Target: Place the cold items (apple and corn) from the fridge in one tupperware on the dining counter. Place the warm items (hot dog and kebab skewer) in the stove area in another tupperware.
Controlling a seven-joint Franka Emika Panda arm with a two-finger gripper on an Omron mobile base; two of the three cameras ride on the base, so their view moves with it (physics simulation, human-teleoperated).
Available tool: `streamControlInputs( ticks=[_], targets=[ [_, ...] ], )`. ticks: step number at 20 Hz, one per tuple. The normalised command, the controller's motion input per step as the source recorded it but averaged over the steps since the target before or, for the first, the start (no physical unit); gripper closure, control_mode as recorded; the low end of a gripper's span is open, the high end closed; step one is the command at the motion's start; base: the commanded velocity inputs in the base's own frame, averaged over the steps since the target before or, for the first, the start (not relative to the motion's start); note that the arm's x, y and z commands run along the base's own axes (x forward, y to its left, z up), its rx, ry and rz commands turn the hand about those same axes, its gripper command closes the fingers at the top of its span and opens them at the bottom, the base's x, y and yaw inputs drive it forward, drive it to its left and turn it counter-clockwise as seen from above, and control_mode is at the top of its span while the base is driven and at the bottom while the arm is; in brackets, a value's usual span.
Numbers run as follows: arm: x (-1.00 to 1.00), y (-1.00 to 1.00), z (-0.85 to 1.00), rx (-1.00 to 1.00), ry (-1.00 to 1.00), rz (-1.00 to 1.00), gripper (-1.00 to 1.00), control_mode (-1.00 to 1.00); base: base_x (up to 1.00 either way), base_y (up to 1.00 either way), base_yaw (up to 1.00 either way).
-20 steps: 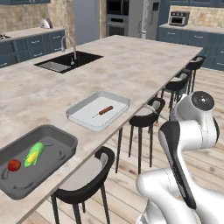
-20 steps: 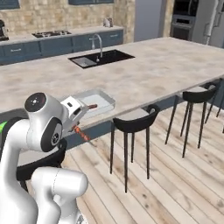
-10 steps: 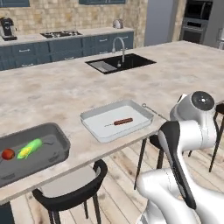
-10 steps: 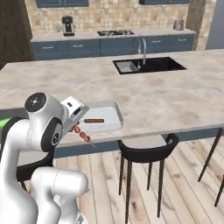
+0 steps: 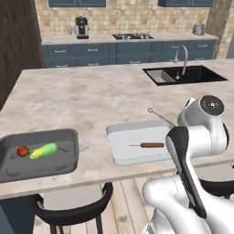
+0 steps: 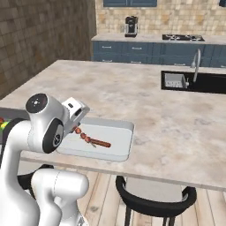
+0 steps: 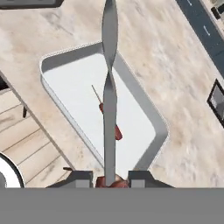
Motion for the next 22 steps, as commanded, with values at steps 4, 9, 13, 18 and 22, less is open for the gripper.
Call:
streamControlInputs(
  ticks=[4, 9, 13, 18, 22],
  targets=[
    [1.0, -0.09, -0.34, 0.02, 0.52, 0.3, 1.0, -1.0, 0.0, 0.0, 0.0],
    [1.0, 0.0, -0.57, -0.04, 0.6, 0.43, 1.0, -1.0, 0.0, 0.0, 0.0],
    [1.0, 0.0, -0.57, -0.02, 0.4, 0.34, 1.0, -1.0, 0.0, 0.0, 0.0],
    [0.92, 0.0, -0.56, 0.0, 0.25, 0.23, 1.0, -1.0, 0.0, 0.0, 0.0],
    [0.86, -0.01, -0.58, 0.0, 0.22, 0.14, 1.0, -1.0, 0.0, 0.0, 0.0]
  ],
)
